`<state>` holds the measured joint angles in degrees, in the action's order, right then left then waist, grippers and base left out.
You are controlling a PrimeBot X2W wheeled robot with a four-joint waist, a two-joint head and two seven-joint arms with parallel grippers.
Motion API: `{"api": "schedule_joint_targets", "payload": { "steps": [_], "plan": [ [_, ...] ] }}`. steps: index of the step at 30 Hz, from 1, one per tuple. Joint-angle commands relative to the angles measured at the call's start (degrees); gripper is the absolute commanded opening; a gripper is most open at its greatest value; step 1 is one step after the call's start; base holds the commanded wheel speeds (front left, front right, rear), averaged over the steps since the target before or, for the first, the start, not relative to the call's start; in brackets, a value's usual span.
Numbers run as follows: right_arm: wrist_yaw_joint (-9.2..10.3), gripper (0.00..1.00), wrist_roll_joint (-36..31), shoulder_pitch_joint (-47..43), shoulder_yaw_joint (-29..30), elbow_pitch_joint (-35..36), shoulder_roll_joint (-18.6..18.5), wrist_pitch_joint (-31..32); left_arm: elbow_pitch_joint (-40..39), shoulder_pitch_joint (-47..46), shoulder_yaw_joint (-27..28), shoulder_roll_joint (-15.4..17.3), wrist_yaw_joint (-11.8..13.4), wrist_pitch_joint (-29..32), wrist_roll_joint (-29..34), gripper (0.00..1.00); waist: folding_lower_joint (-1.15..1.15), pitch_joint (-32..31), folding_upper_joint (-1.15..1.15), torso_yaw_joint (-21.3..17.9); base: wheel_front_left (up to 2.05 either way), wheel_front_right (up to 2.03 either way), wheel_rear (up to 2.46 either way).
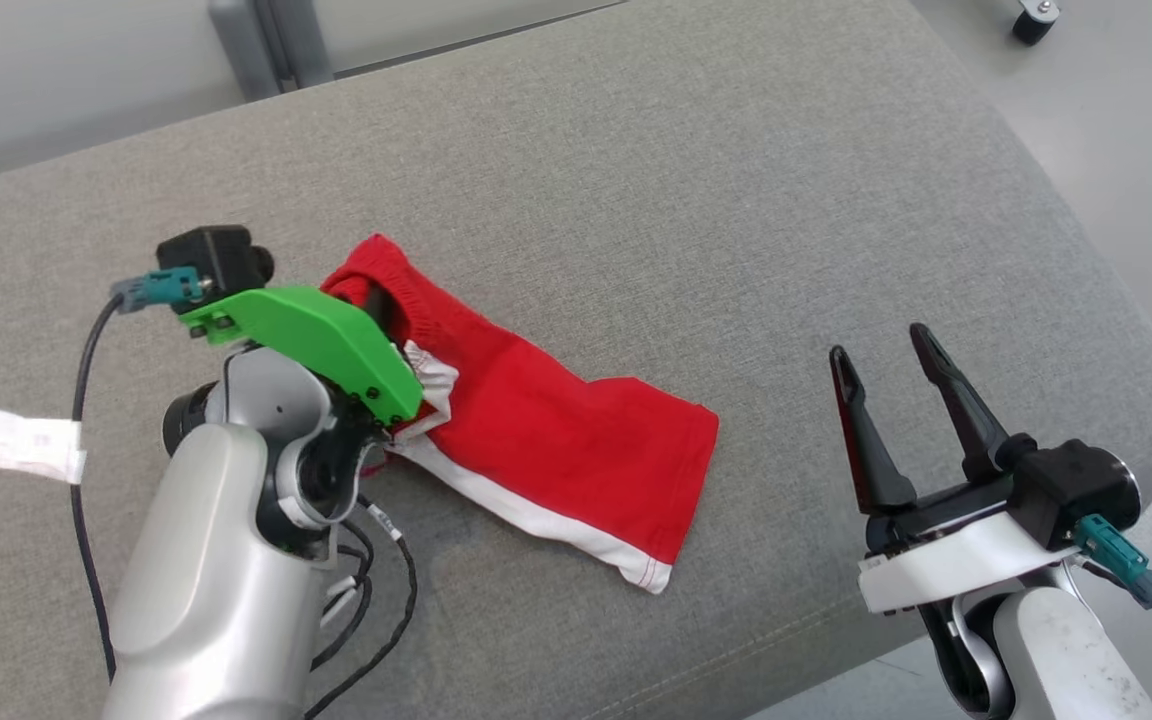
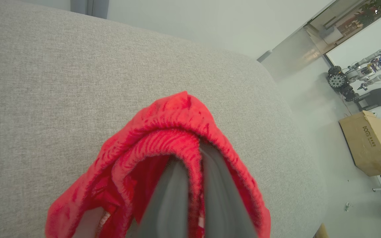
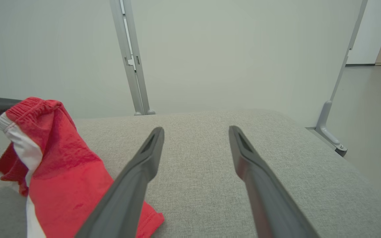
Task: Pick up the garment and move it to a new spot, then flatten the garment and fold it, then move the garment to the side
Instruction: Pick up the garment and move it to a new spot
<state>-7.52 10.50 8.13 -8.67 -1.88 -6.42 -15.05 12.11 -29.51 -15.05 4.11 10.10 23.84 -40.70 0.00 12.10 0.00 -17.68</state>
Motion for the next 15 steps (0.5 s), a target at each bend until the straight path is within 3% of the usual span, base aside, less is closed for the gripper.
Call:
{"api": "schedule_joint_targets", "payload": {
  "steps": [1, 8, 9, 11, 13, 14, 15],
  "plan": [
    [0.06, 1.0, 0.14, -0.95, -0.24, -0.24, -0.37, -0.19, 2.75, -1.26, 1.57, 0.0, 0.17, -1.2, -1.6, 0.0, 0.0, -0.35, 0.0, -0.4, 0.0, 0.0, 0.0],
    [0.06, 1.0, -0.38, -1.68, -0.99, -0.22, -1.29, -0.19, 14.42, -2.74, 3.38, 1.4, -2.79, -3.42, -3.02, 0.0, 0.0, -1.06, 0.0, 0.4, 0.0, 0.0, 0.0],
    [0.06, 1.0, -0.49, -1.8, -1.1, -0.25, -1.44, -0.19, 15.85, -2.81, 3.26, 1.59, -3.25, -3.8, -2.86, 0.06, 0.0, -1.21, 0.0, 0.72, 0.0, 0.0, 0.0],
    [0.06, 1.0, -0.59, -1.88, -1.35, -0.28, -1.76, -0.19, 18.2, -2.85, 3.22, 1.93, -3.86, -4.83, -2.49, 0.27, 0.0, -1.53, 0.0, 1.25, 0.0, 0.0, 0.0],
    [0.06, 1.0, -0.66, -1.97, -1.33, -0.28, -2.12, -0.19, 20.53, -2.8, 2.78, 1.92, -4.7, -5.58, -2.17, 0.27, 0.0, -1.89, 0.0, 1.87, 0.0, 0.0, 0.0],
    [0.06, 1.0, -0.69, -2.03, -1.33, -0.25, -2.24, -0.19, 21.42, -2.89, 2.57, 1.81, -5.2, -5.98, -2.18, 0.32, 0.0, -2.09, 0.0, 2.22, 0.0, 0.0, 0.0],
    [0.06, 1.0, -0.76, -2.12, -1.41, -0.22, -2.35, -0.19, 22.29, -3.07, 2.48, 1.71, -5.6, -6.43, -2.13, 0.44, 0.0, -2.25, 0.0, 2.54, 0.0, 0.0, 0.0]
  ]
}}
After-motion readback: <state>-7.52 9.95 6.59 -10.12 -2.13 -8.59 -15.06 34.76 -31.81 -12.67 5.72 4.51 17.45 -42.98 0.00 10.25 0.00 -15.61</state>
